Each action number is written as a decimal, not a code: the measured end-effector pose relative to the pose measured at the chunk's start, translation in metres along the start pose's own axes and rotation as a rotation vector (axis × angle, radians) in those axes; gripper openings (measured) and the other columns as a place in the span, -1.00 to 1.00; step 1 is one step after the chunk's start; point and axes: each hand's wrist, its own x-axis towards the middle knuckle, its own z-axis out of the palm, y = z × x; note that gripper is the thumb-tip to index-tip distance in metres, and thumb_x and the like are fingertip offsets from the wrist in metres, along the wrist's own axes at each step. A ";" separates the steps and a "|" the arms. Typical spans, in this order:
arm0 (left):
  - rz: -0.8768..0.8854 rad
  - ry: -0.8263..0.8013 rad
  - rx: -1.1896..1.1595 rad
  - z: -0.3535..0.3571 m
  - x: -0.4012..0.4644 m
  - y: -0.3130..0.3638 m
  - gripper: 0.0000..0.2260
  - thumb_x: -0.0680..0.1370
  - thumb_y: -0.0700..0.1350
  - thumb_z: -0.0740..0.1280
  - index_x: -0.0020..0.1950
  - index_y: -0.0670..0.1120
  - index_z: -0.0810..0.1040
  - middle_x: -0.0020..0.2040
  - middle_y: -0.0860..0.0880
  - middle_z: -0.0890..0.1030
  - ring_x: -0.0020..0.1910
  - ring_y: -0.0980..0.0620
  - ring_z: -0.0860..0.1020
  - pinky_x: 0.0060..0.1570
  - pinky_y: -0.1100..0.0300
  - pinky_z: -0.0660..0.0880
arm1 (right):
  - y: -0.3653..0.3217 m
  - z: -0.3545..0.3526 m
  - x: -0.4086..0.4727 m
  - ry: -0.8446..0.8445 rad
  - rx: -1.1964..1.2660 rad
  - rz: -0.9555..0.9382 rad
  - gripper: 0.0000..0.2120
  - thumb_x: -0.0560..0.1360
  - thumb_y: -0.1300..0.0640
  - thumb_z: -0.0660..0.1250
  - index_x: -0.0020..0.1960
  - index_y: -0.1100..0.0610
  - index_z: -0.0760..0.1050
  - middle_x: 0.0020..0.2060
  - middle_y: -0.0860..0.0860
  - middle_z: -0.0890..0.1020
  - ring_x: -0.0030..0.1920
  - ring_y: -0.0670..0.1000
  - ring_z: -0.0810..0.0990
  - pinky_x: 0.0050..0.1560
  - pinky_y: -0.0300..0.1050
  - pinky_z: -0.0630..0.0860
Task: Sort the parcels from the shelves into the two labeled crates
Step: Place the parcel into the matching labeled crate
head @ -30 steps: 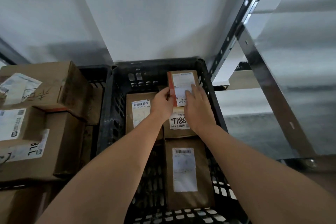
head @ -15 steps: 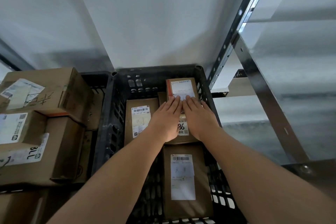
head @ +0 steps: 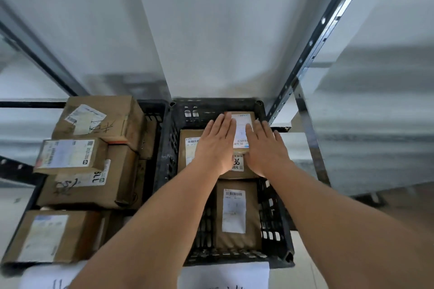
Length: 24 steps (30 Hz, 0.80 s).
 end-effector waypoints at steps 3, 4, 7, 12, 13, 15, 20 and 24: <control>-0.041 0.036 -0.031 -0.047 -0.038 0.003 -0.19 0.65 0.11 0.18 0.61 -0.11 -0.33 0.60 -0.09 -0.37 0.59 -0.07 -0.33 0.57 -0.02 -0.26 | -0.006 -0.046 -0.038 -0.009 -0.029 -0.004 -0.25 0.67 -0.09 0.11 0.62 0.06 -0.30 0.62 0.09 -0.23 0.60 0.14 -0.29 0.56 0.16 -0.19; -0.046 0.050 -0.033 -0.065 -0.052 0.004 -0.19 0.64 0.13 0.19 0.61 -0.11 -0.32 0.61 -0.09 -0.35 0.60 -0.07 -0.32 0.57 -0.02 -0.27 | -0.009 -0.064 -0.053 -0.010 -0.032 -0.004 -0.25 0.66 -0.10 0.11 0.62 0.06 -0.32 0.62 0.09 -0.24 0.60 0.14 -0.29 0.56 0.17 -0.19; -0.070 0.080 -0.047 -0.121 -0.098 0.010 -0.18 0.62 0.16 0.18 0.62 -0.12 -0.29 0.62 -0.11 -0.31 0.60 -0.08 -0.29 0.57 -0.03 -0.28 | -0.015 -0.120 -0.102 0.005 -0.049 -0.003 -0.21 0.65 -0.12 0.11 0.61 0.05 -0.36 0.61 0.09 -0.27 0.60 0.14 -0.32 0.57 0.21 -0.19; -0.131 0.129 -0.047 -0.231 -0.180 0.028 -0.14 0.61 0.21 0.21 0.62 -0.11 -0.28 0.62 -0.11 -0.32 0.60 -0.10 -0.30 0.57 -0.06 -0.28 | -0.020 -0.220 -0.192 0.050 -0.064 -0.019 -0.28 0.68 -0.16 -0.02 0.59 0.03 -0.41 0.60 0.09 -0.32 0.58 0.14 -0.37 0.54 0.21 -0.28; -0.141 0.148 -0.051 -0.254 -0.196 0.032 -0.14 0.61 0.21 0.22 0.63 -0.11 -0.27 0.62 -0.11 -0.32 0.60 -0.10 -0.29 0.57 -0.06 -0.27 | -0.019 -0.239 -0.211 0.069 -0.063 -0.029 -0.29 0.68 -0.16 -0.04 0.59 0.03 -0.41 0.60 0.10 -0.33 0.58 0.13 -0.37 0.54 0.21 -0.29; -0.168 0.176 -0.045 -0.300 -0.228 0.041 -0.14 0.61 0.23 0.21 0.63 -0.09 -0.28 0.62 -0.11 -0.33 0.60 -0.11 -0.29 0.57 -0.09 -0.25 | -0.018 -0.277 -0.248 0.120 -0.068 -0.049 -0.31 0.68 -0.16 -0.06 0.60 0.03 -0.41 0.59 0.11 -0.32 0.58 0.14 -0.36 0.56 0.22 -0.26; -0.193 0.228 -0.003 -0.398 -0.302 0.067 -0.11 0.62 0.25 0.17 0.57 -0.09 -0.43 0.58 -0.11 -0.42 0.58 -0.11 -0.35 0.57 -0.09 -0.26 | -0.011 -0.359 -0.332 0.246 -0.079 -0.042 -0.32 0.68 -0.16 -0.12 0.56 0.04 -0.48 0.57 0.12 -0.38 0.56 0.15 -0.41 0.55 0.24 -0.30; -0.189 0.269 0.004 -0.461 -0.358 0.094 -0.12 0.63 0.24 0.15 0.56 -0.07 -0.47 0.55 -0.09 -0.47 0.57 -0.10 -0.39 0.54 -0.06 -0.35 | -0.002 -0.413 -0.397 0.317 -0.055 -0.013 -0.32 0.68 -0.14 -0.11 0.52 0.04 -0.52 0.57 0.11 -0.38 0.56 0.14 -0.42 0.51 0.23 -0.37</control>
